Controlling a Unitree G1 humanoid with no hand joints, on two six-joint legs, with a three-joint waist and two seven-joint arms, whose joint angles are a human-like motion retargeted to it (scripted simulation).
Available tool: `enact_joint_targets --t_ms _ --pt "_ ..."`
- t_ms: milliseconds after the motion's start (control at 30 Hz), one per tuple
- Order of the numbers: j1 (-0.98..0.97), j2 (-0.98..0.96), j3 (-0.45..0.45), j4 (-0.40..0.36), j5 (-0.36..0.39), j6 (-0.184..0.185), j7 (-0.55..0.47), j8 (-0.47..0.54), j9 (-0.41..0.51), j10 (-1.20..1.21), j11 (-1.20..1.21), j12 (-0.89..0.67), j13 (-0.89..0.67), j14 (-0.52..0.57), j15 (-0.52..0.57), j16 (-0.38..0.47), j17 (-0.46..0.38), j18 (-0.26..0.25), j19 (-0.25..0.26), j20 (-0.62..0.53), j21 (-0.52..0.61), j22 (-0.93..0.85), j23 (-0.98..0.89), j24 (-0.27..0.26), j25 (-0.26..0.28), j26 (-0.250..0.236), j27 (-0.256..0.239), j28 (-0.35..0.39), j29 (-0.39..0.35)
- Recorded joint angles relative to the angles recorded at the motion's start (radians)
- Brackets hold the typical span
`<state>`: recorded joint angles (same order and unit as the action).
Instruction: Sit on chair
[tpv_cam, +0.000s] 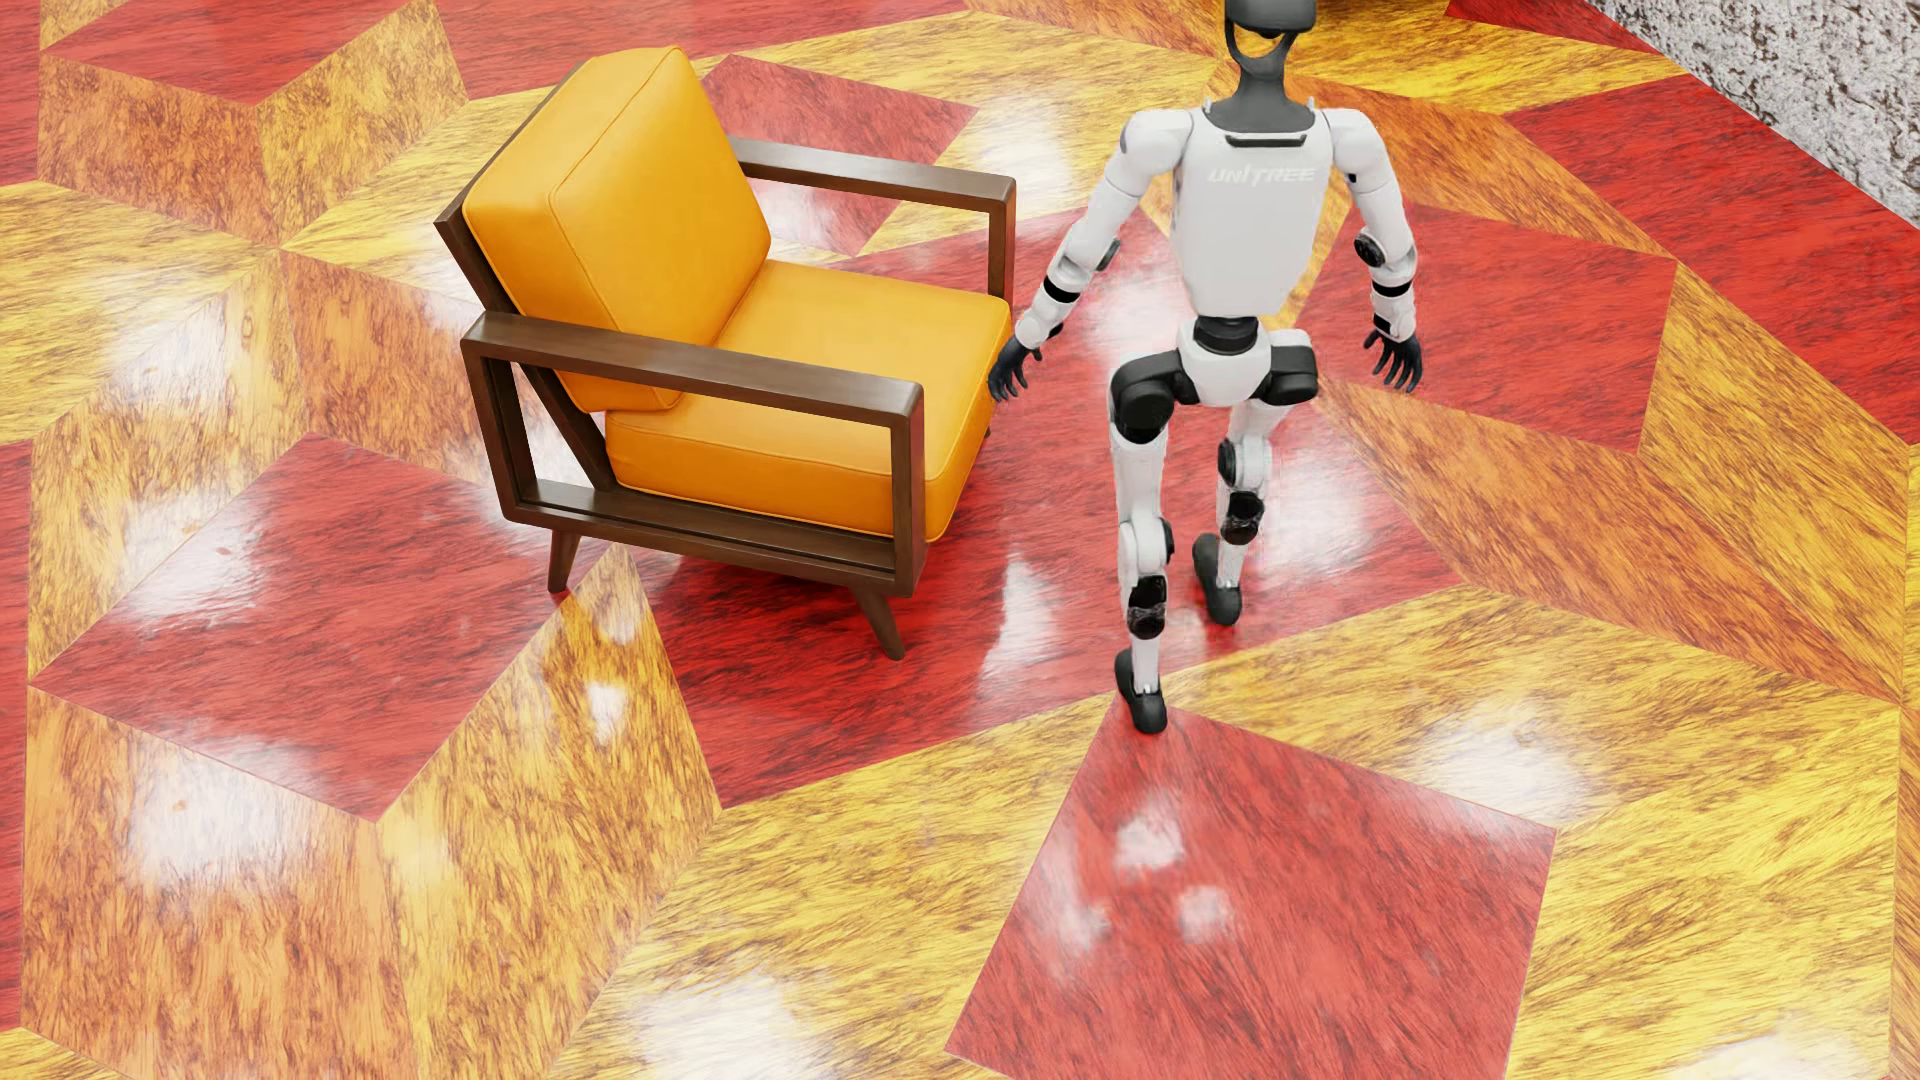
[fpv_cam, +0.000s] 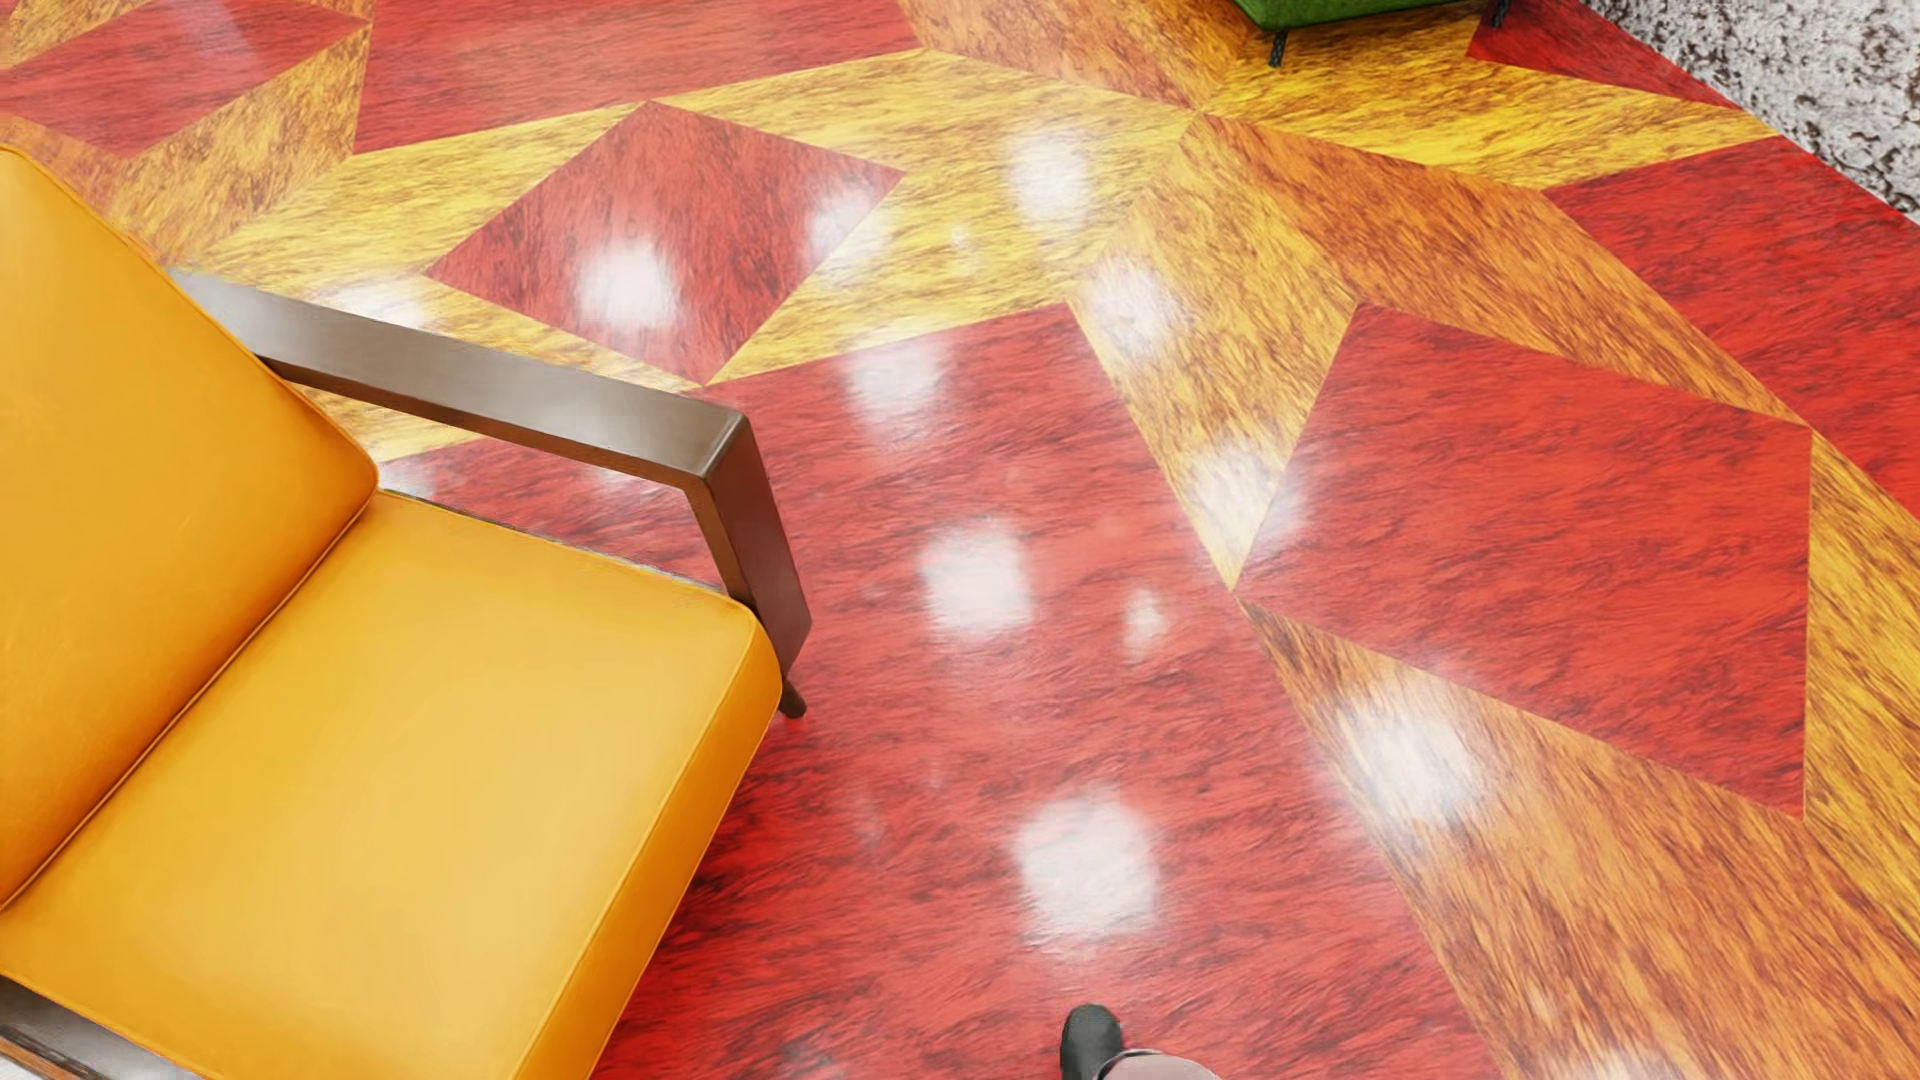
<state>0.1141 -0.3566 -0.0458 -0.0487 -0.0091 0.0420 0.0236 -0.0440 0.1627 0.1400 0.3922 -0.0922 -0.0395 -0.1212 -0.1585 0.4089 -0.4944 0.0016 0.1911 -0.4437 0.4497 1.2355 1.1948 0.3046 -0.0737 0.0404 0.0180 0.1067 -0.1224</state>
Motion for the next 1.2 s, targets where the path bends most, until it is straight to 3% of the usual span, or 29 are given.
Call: enact_joint_targets --t_ms 33,133,167,200,233,267,300,400,500,567,633,667,733,833,900,933,967,1000,1033,1100,1200 --pt "0.038 0.002 -0.001 -0.006 0.007 0.0 0.007 -0.014 0.007 -0.005 -0.05 -0.004 0.002 -0.016 0.011 -0.001 -0.005 0.004 -0.007 -0.007 -0.01 -0.01 0.005 0.005 -0.001 -0.004 0.005 -0.002 0.005" --pt "0.132 0.028 -0.004 -0.024 0.0 0.005 0.031 -0.04 -0.012 0.031 -0.023 0.022 0.028 -0.057 0.11 -0.003 -0.016 0.008 0.082 -0.002 -0.041 -0.028 0.01 0.023 -0.001 -0.012 0.011 -0.005 0.009" --pt "0.125 0.067 -0.004 -0.014 0.007 0.014 0.047 -0.051 -0.031 0.11 -0.047 0.039 0.044 -0.08 0.125 -0.002 -0.021 0.0 0.039 0.01 -0.068 -0.033 0.004 0.033 -0.013 -0.011 0.015 -0.012 0.023" --pt "0.082 0.085 -0.003 0.009 0.025 0.03 0.054 -0.03 -0.042 0.247 -0.037 0.048 0.049 -0.082 0.13 -0.005 -0.02 -0.044 0.017 0.027 -0.068 -0.023 0.005 0.035 -0.013 -0.011 0.011 -0.009 0.015" --pt "0.012 0.117 0.005 0.05 0.04 0.041 0.044 -0.015 -0.051 0.434 -0.042 0.062 0.054 -0.036 0.134 -0.008 -0.015 -0.141 0.009 0.03 -0.056 -0.006 0.012 0.021 -0.01 -0.01 0.015 0.001 0.005" --pt "-0.059 0.176 0.021 0.101 0.05 0.051 0.055 -0.026 -0.049 0.631 -0.076 0.069 0.067 0.114 0.139 -0.005 -0.015 -0.295 -0.029 0.024 -0.058 0.005 0.002 0.02 -0.02 -0.01 0.019 -0.022 0.018" --pt "-0.137 0.23 0.038 0.144 0.052 0.059 0.064 -0.042 -0.029 0.804 -0.097 0.058 0.062 0.149 0.141 -0.001 -0.02 -0.305 -0.069 0.037 -0.065 0.005 -0.014 0.035 -0.035 -0.008 0.018 -0.04 0.029" --pt "-0.352 0.305 0.08 0.177 0.01 0.043 -0.02 -0.032 -0.021 0.93 -0.121 0.06 0.034 0.103 0.128 -0.004 -0.015 -0.231 -0.068 0.048 -0.038 0.004 -0.024 0.06 -0.037 0.004 0.011 -0.018 -0.014" --pt "-0.434 0.329 0.109 0.203 -0.063 0.034 -0.068 -0.027 -0.012 0.694 -0.103 0.06 0.006 0.076 0.101 -0.01 -0.017 -0.129 -0.028 0.07 -0.004 0.0 -0.054 0.075 -0.027 0.004 -0.017 -0.008 -0.031" --pt "-0.415 0.29 0.108 0.238 -0.111 0.029 -0.107 -0.002 -0.025 0.482 -0.033 0.084 0.011 0.127 0.082 -0.008 -0.005 -0.127 0.016 0.096 0.036 -0.002 -0.072 0.048 -0.018 -0.005 -0.029 0.038 -0.05" --pt "-0.376 0.251 0.104 0.272 -0.155 0.015 -0.169 0.037 -0.031 0.374 0.018 0.105 0.008 0.211 0.08 0.007 0.014 -0.146 0.033 0.101 0.043 -0.025 -0.08 0.036 -0.04 0.046 0.0 0.035 -0.072" --pt "-0.36 0.226 0.097 0.28 -0.172 0.016 -0.166 0.058 -0.038 0.374 0.024 0.112 0.012 0.215 0.101 0.01 0.017 -0.173 0.049 0.106 0.047 -0.024 -0.088 0.025 -0.039 0.041 0.0 0.046 -0.073" --pt "-0.313 0.179 0.082 0.267 -0.204 0.02 -0.124 0.098 -0.038 0.407 -0.005 0.117 0.006 0.067 0.183 0.012 0.018 -0.184 0.081 0.113 0.037 -0.03 -0.098 0.023 -0.045 0.034 0.003 0.059 -0.075" --pt "-0.248 0.078 0.063 0.205 -0.24 0.016 -0.076 0.127 -0.021 0.366 -0.104 0.089 -0.034 -0.111 0.399 0.013 0.015 -0.12 0.122 0.109 0.039 -0.027 -0.101 -0.032 -0.009 0.016 -0.004 0.119 -0.109" --pt "-0.262 0.032 0.062 0.162 -0.216 0.017 -0.044 0.115 0.001 0.378 -0.109 0.062 -0.052 -0.112 0.34 0.011 0.016 -0.084 0.156 0.111 0.074 -0.024 -0.099 -0.038 -0.013 0.024 -0.002 0.147 -0.115" --pt "-0.256 0.011 0.056 0.145 -0.182 0.018 -0.032 0.11 0.017 0.36 -0.051 0.059 -0.076 -0.11 0.264 0.018 0.02 -0.061 0.143 0.121 0.093 -0.037 -0.087 -0.042 -0.017 0.022 -0.002 0.162 -0.112" --pt "-0.253 -0.008 0.047 0.127 -0.15 0.012 -0.03 0.11 0.023 0.327 0.034 0.064 -0.084 -0.084 0.149 0.022 0.019 -0.045 0.095 0.13 0.11 -0.049 -0.091 -0.052 -0.045 0.023 0.002 0.166 -0.104" --pt "-0.228 0.011 0.041 0.12 -0.122 0.021 -0.013 0.087 0.056 0.277 0.094 0.048 -0.105 -0.05 0.077 0.012 0.019 -0.094 0.049 0.11 0.163 -0.029 -0.081 -0.031 -0.038 -0.048 -0.026 0.213 -0.12" --pt "-0.222 0.027 0.038 0.112 -0.1 0.023 0.003 0.058 0.063 0.239 0.142 0.043 -0.113 -0.029 0.033 0.005 0.013 -0.091 0.023 0.109 0.158 -0.022 -0.087 -0.016 -0.048 -0.044 -0.03 0.201 -0.109" --pt "-0.223 0.068 0.041 0.097 -0.063 0.022 0.023 0.014 0.071 0.19 0.21 0.025 -0.128 -0.007 -0.016 -0.01 -0.002 -0.071 -0.025 0.117 0.158 -0.006 -0.094 0.009 -0.072 -0.039 -0.033 0.152 -0.078" --pt "-0.268 0.146 0.049 0.081 -0.038 0.017 0.028 0.0 0.067 0.183 0.188 0.003 -0.152 0.0 -0.028 -0.033 -0.011 -0.055 -0.038 0.113 0.165 0.003 -0.082 0.012 -0.066 -0.034 -0.029 0.139 -0.075"
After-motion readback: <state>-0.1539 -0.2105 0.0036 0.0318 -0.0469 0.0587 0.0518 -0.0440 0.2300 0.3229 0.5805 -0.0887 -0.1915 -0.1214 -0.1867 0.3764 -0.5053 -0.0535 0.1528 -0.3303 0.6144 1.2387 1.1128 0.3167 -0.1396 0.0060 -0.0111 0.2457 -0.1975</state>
